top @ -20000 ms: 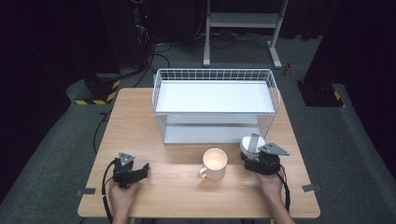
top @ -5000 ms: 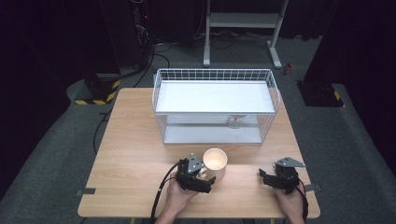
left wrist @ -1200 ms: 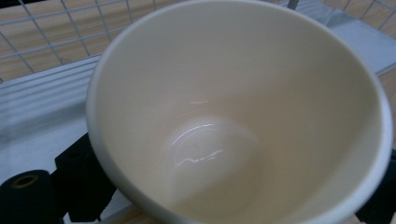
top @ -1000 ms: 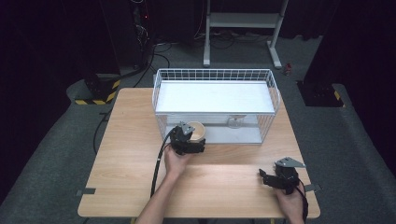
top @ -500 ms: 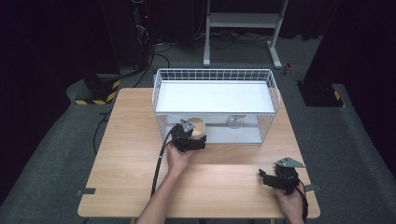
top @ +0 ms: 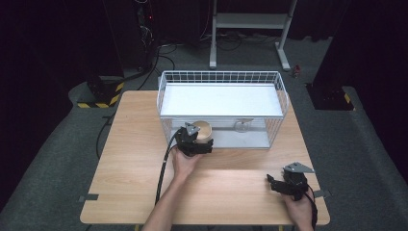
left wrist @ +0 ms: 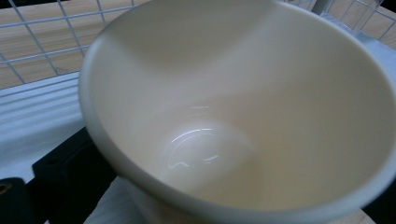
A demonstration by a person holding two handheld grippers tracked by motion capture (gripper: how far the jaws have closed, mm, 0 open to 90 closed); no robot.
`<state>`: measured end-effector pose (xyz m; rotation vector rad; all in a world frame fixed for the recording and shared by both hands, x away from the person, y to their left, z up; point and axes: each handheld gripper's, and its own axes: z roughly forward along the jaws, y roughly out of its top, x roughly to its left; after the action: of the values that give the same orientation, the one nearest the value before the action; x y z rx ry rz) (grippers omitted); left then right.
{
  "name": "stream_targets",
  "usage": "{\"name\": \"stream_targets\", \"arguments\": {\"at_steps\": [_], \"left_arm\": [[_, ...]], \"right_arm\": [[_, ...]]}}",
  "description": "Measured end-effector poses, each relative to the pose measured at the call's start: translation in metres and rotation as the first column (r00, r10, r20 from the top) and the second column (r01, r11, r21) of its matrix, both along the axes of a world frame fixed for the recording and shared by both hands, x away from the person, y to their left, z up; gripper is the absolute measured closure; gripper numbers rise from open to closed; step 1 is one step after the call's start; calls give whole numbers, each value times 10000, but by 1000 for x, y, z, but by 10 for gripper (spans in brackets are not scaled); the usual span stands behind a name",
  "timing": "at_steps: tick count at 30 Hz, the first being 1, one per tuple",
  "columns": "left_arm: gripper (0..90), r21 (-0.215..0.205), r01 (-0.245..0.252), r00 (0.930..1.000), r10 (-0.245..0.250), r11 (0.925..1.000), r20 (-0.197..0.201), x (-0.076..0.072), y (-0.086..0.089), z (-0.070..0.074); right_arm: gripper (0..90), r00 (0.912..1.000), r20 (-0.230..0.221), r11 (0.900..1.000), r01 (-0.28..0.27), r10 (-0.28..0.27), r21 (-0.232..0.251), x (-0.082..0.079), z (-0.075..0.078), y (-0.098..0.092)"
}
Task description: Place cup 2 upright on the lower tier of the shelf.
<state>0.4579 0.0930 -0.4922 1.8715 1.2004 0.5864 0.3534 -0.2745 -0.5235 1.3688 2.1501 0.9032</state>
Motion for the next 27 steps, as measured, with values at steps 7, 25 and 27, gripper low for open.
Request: {"name": "stream_targets", "arguments": {"at_steps": [7,25,27], "left_arm": [[3,145,254,9997,-253,9996,-74,-5,2,4],[30,521,-56,9991,78,9986,-419,-18,9,2],[44,603,-86,9991,111,9981,-414,-20,10,-1]], "right_arm": [[240,10000,1,10000,-2,2,-3,0,0,0],[239,10000,16,10000,-43,43,-25,0,0,0],[238,10000,18,10000,-42,43,-26,0,0,0]]}}
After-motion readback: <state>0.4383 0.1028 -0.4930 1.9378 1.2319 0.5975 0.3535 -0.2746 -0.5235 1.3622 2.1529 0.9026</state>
